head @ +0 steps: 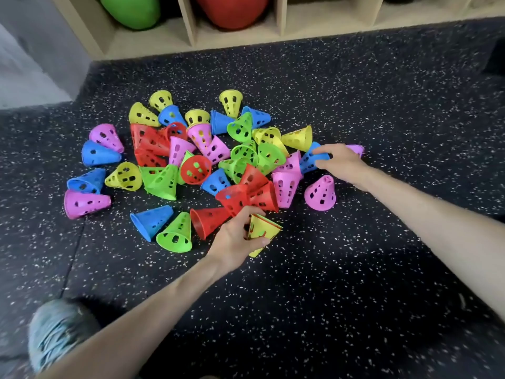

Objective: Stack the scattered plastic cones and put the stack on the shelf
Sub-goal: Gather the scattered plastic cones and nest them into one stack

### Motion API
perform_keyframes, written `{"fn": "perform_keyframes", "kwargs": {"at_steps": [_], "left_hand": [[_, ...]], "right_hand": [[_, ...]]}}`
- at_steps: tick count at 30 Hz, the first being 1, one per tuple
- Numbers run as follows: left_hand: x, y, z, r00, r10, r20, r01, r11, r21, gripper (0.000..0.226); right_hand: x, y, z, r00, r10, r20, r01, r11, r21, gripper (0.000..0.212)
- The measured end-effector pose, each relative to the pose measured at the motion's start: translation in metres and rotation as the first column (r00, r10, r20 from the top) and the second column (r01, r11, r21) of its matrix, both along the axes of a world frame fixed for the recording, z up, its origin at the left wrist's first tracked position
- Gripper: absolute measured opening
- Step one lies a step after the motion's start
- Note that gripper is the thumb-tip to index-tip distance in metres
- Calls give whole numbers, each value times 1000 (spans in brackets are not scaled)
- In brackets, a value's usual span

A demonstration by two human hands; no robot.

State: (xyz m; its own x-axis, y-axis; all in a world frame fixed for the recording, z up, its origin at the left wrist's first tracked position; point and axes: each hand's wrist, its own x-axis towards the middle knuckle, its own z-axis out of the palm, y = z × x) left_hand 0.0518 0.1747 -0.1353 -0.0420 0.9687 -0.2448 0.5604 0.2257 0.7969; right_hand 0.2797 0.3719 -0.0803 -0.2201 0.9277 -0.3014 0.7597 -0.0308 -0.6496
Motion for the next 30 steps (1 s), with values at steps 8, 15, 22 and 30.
{"fn": "perform_keyframes", "kwargs": {"at_steps": [8,15,22,30], "left_hand": [[2,-1,2,1000,12,-15,-12,1000,11,51],[3,-14,3,997,64,41,-67,996,66,54],[3,-28,1,990,109,93,-120,986,118,60],[1,-23,-5,989,110,102,-122,986,116,59]], "right_hand": [[-9,-26,12,939,-210,-273,310,860,405,35],[-29,-90,39,948,34,-316,104,907,409,30],[-52,-136,7,968,144,-203,-79,951,299,27],[-58,-137,2,942,150,-299,-98,979,180,18]]}}
